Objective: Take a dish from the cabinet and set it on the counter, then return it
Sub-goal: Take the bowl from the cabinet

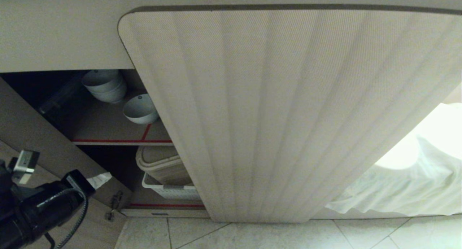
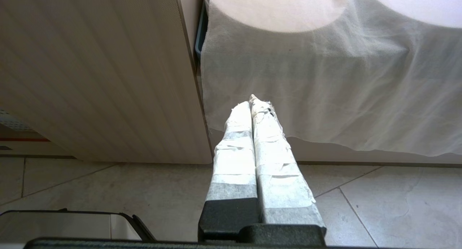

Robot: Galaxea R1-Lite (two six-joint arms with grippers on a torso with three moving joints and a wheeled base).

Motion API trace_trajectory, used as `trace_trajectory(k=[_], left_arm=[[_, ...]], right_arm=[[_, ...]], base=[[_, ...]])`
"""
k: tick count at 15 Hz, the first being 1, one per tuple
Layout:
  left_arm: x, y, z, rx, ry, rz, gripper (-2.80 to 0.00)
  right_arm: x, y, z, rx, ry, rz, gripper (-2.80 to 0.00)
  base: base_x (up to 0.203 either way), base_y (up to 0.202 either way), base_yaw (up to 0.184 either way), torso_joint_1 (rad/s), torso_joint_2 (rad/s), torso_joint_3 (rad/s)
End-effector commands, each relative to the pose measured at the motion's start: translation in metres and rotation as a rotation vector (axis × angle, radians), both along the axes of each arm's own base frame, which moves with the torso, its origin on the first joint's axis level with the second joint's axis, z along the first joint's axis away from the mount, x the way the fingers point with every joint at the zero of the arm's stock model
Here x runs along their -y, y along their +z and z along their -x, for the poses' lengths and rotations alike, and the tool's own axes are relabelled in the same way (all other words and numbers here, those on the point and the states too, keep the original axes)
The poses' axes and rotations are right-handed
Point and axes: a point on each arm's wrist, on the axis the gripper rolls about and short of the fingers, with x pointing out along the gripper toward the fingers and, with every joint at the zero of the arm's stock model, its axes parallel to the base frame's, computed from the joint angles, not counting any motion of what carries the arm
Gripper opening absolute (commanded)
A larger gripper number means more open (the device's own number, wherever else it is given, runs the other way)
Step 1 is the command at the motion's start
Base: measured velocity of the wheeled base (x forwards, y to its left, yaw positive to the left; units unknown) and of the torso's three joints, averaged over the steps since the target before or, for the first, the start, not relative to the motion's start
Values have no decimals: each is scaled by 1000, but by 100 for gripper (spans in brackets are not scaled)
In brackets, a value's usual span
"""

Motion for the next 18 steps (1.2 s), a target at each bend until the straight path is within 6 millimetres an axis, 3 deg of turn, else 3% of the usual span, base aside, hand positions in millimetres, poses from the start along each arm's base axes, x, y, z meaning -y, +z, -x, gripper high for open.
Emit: trace_trajectory(k=[1, 4, 18], left_arm=[[0, 1, 2, 9, 0, 6, -280], [0, -3, -5, -19, -7, 11, -280], [-9, -7, -74, -75, 52, 42, -280]], right_arm=[[0, 0, 0, 0, 0, 0, -280], [0, 0, 0, 0, 0, 0, -280], [0, 0, 0, 0, 1, 0, -280]], base=[[0, 0, 0, 0, 0, 0], [0, 0, 0, 0, 0, 0], [0, 0, 0, 0, 0, 0]])
